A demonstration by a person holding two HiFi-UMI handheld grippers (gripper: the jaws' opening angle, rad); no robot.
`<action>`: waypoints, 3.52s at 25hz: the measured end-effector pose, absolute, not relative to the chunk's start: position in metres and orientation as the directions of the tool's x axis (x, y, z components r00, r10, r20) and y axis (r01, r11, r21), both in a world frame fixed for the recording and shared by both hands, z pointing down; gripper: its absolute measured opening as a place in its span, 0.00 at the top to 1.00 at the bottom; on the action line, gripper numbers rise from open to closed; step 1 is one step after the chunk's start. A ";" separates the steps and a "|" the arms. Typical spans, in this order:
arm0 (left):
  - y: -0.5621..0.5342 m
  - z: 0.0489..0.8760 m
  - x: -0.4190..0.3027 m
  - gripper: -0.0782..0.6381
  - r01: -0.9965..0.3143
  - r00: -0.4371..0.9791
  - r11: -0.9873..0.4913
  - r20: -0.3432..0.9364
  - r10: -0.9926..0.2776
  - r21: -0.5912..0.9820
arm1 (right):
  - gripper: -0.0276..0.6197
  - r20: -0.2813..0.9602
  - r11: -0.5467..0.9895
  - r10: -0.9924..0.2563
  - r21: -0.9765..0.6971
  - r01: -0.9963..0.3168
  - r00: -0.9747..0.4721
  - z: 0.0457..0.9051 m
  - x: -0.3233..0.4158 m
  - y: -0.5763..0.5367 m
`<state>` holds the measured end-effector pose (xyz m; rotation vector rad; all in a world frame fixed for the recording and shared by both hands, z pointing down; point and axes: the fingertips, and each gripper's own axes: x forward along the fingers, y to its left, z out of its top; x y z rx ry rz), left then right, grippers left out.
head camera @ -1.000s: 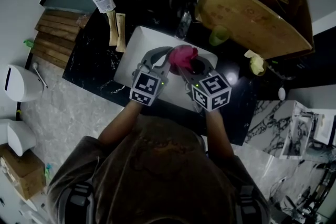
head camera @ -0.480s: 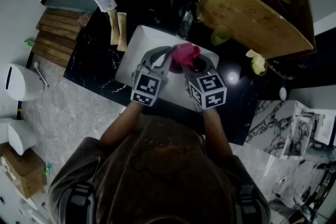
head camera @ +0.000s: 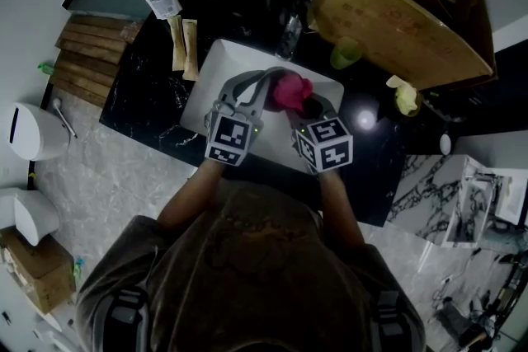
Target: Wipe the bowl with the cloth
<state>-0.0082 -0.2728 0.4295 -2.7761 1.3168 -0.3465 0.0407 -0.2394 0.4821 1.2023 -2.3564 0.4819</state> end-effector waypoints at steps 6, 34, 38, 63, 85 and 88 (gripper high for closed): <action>-0.273 0.431 -0.007 0.84 -0.758 0.615 -0.639 0.184 -0.767 -0.131 | 0.79 0.555 0.583 -0.623 -0.139 -0.800 -0.551 0.490 0.032 -0.232; -0.261 0.443 0.009 0.86 -0.706 0.673 -0.704 0.234 -0.702 -0.082 | 0.79 0.455 0.647 -0.677 -0.007 -0.763 -0.578 0.461 0.026 -0.237; -0.260 0.441 0.010 0.86 -0.710 0.667 -0.698 0.229 -0.709 -0.093 | 0.79 0.436 0.625 -0.703 0.003 -0.780 -0.561 0.458 0.030 -0.241; -0.261 0.442 -0.004 0.84 -0.751 0.616 -0.648 0.219 -0.757 -0.125 | 0.79 0.581 0.600 -0.652 0.002 -0.800 -0.487 0.499 0.037 -0.228; -0.248 0.446 0.008 0.86 -0.703 0.671 -0.706 0.249 -0.699 -0.086 | 0.79 0.490 0.645 -0.722 0.218 -0.733 -0.489 0.466 0.026 -0.232; -0.248 0.444 0.008 0.86 -0.707 0.666 -0.700 0.240 -0.706 -0.098 | 0.79 0.468 0.612 -0.749 0.214 -0.762 -0.469 0.463 0.029 -0.235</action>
